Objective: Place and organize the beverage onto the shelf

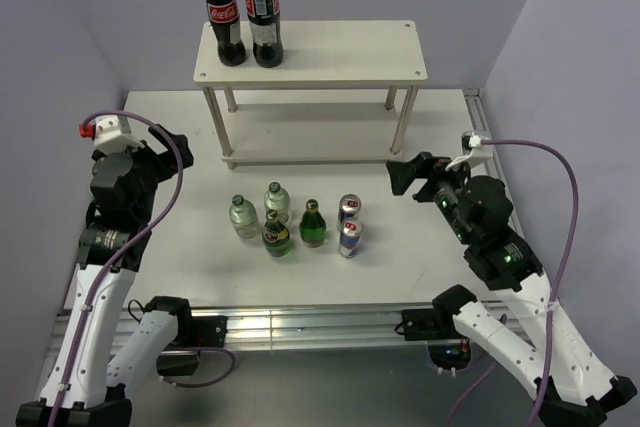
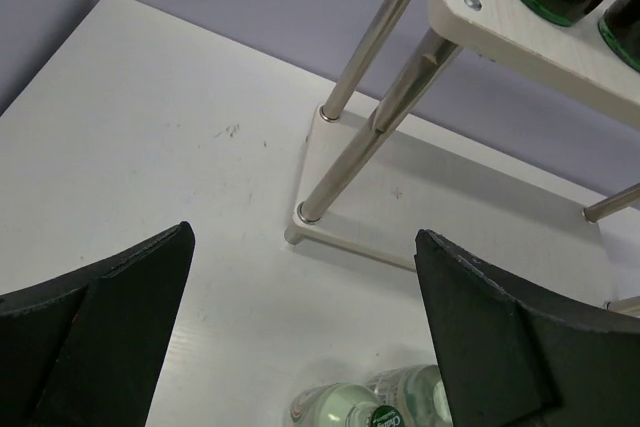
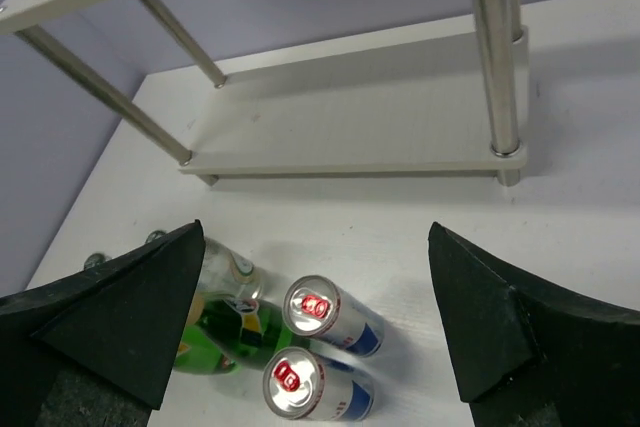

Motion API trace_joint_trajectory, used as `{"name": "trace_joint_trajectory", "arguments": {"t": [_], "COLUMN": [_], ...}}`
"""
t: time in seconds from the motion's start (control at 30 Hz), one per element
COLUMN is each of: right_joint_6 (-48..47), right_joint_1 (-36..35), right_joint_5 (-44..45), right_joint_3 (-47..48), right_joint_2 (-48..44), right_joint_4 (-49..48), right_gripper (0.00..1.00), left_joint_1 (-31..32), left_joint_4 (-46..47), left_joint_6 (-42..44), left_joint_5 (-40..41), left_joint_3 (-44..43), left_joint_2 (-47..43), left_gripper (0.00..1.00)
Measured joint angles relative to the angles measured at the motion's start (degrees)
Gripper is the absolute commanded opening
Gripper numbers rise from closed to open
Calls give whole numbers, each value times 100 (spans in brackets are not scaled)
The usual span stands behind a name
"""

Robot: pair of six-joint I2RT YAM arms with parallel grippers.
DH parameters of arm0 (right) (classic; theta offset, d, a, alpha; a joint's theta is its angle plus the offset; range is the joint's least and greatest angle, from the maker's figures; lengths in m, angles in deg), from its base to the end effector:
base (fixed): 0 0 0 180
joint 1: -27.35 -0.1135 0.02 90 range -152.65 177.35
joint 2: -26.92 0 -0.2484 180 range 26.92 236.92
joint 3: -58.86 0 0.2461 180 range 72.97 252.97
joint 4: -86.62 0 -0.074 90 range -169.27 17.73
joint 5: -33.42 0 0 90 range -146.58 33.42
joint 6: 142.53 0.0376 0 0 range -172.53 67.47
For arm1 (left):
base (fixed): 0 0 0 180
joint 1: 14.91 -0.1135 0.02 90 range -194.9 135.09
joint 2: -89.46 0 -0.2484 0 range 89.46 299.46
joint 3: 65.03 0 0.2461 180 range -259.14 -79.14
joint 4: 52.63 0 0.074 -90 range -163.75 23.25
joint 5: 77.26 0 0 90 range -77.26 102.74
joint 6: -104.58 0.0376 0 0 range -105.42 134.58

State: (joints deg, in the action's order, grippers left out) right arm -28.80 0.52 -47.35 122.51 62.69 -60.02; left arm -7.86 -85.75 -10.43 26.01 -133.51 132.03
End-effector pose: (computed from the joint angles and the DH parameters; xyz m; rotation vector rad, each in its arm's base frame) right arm 0.1335 0.0608 0.3632 0.0781 1.6911 0.5319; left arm 0.1679 -0.0121 0.3752 -0.4348 1.6416 -0.2223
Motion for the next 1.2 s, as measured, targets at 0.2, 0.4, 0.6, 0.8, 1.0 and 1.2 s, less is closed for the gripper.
{"name": "trace_joint_trajectory", "arguments": {"t": [0.2,0.4,0.6,0.8,1.0,1.2], "right_joint_6": [273,890,1727,2474,2796,2780], "right_joint_1": [-820,-2586,-3952,-4409,-4406,-4419], "right_joint_5": [37,1213,2356,2988,3333,3449], "right_joint_3": [-697,-1287,-1388,-1539,-1882,-2413], "right_joint_2": [-704,-837,293,649,1110,2033], "right_joint_4": [63,496,750,1021,752,-170], "right_gripper": [100,100,100,100,100,100], "left_joint_1": [-9,-103,-146,-146,-151,-151], "left_joint_4": [-81,-221,-232,-232,-232,-229], "left_joint_6": [98,129,190,195,203,205], "left_joint_5": [-20,-129,-450,-474,-490,-487], "left_joint_3": [59,59,59,63,63,68], "left_joint_2": [70,389,474,422,367,295], "left_gripper": [99,98,98,98,98,98]}}
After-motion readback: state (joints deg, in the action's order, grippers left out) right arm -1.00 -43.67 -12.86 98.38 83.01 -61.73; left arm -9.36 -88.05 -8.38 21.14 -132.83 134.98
